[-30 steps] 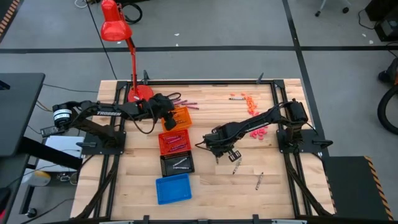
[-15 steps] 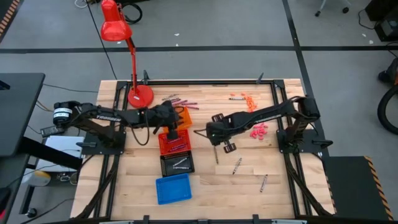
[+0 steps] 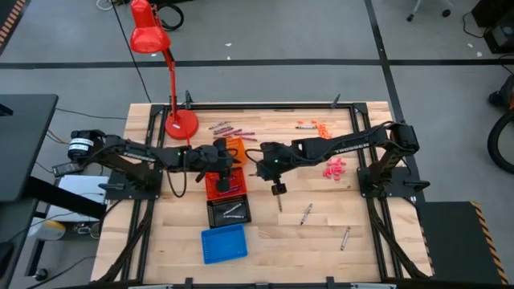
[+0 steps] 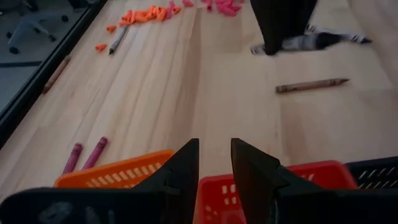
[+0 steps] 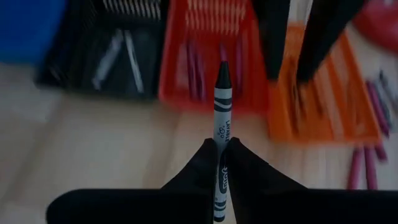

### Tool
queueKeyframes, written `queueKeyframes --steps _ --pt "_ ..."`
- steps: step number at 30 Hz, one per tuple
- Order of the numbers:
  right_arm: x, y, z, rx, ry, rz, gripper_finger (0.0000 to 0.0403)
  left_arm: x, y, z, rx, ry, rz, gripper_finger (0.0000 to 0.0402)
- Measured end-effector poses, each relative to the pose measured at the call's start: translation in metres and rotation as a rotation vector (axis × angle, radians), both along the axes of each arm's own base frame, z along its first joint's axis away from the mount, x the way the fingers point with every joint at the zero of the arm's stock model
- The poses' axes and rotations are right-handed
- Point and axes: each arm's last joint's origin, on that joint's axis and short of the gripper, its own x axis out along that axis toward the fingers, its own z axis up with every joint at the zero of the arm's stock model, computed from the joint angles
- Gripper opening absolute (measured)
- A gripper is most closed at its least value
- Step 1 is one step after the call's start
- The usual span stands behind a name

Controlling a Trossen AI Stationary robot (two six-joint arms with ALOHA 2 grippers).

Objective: Sort crayons
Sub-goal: Put the black crayon into the black basket

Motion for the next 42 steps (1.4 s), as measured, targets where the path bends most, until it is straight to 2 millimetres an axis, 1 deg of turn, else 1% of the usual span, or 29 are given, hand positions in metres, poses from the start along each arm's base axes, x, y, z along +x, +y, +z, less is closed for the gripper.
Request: queueKeyframes --steps 6,10,16,22,28,34,42 --pt "0.01 0.001 0.01 0.012 -0.162 0.017 0.0032 0.002 -0.009 0.004 0.002 -0.044 -0.033 0.0103" --pt "0.01 0.001 0.011 0.0 -0.269 0.014 0.0032 0.004 -0.011 0.006 0.002 -0.069 -0.044 0.0103" --pt "-0.002 0.001 0.013 -0.009 -0.46 0.01 0.0032 0.006 -0.012 0.01 0.007 -0.121 -0.049 0.0103" --pt "-0.01 0.001 0.004 -0.016 -0.587 0.012 0.0032 0.008 -0.012 0.017 0.027 -0.192 -0.057 0.0103" --pt "-0.015 0.001 0.001 -0.022 -0.71 0.016 0.0032 0.013 -0.012 0.019 0.03 -0.244 -0.056 0.0103" --pt "-0.015 0.005 0.004 -0.056 -0.753 0.043 0.0032 0.014 -0.012 0.014 0.031 -0.222 -0.057 0.0103" --pt "-0.015 0.005 0.006 -0.057 -0.778 0.045 0.0032 0.02 -0.012 0.016 0.059 -0.288 -0.067 0.0103"
